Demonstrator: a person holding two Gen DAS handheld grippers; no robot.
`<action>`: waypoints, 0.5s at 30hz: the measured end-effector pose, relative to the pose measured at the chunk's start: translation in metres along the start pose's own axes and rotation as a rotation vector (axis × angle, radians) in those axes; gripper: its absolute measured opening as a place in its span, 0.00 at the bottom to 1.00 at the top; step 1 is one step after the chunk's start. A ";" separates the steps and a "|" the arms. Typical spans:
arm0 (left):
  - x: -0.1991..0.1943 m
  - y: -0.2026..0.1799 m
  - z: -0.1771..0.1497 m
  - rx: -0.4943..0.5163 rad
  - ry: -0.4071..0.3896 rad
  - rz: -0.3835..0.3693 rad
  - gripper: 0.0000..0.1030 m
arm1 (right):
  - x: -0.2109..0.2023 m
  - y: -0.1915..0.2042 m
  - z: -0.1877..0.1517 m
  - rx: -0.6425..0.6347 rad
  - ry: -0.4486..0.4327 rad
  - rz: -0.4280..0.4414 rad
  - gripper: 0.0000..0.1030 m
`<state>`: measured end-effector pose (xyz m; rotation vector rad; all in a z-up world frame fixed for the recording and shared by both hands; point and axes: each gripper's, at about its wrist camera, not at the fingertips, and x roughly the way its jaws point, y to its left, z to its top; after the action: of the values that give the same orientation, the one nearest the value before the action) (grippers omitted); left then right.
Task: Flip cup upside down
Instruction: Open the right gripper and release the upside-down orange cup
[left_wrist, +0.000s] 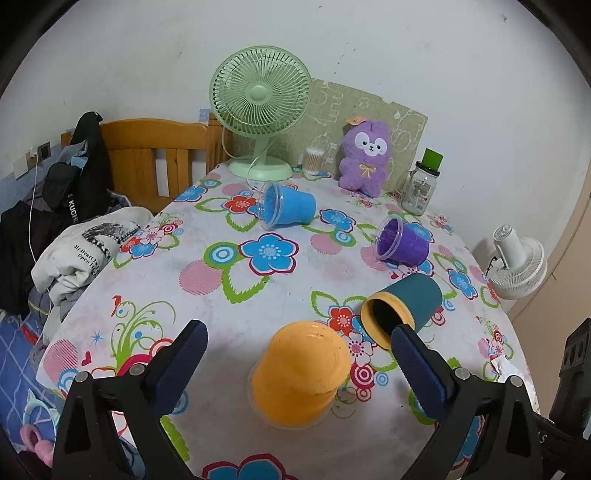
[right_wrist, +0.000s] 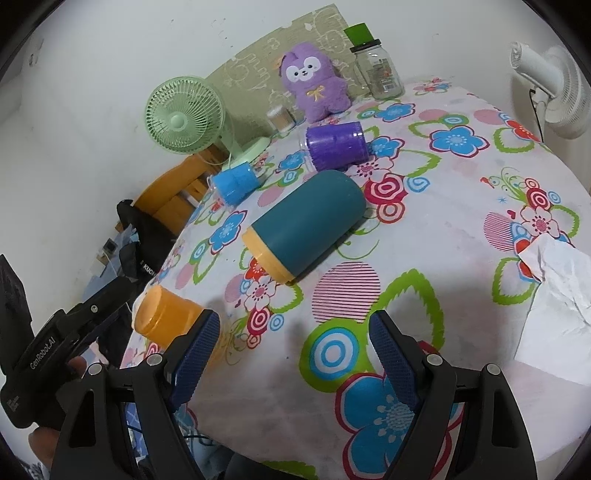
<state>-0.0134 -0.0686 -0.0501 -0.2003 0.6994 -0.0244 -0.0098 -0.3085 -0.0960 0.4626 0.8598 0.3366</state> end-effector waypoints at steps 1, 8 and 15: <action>0.000 0.000 0.000 0.001 0.001 0.001 0.98 | 0.000 0.001 0.000 -0.002 -0.001 -0.001 0.82; -0.003 0.001 0.000 -0.003 -0.003 0.006 1.00 | -0.003 0.004 0.002 -0.006 -0.006 -0.008 0.82; -0.012 0.008 0.004 0.004 -0.015 0.028 1.00 | -0.009 0.023 0.011 -0.064 -0.039 -0.044 0.82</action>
<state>-0.0198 -0.0593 -0.0409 -0.1871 0.6868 0.0025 -0.0090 -0.2959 -0.0722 0.3891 0.8174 0.3130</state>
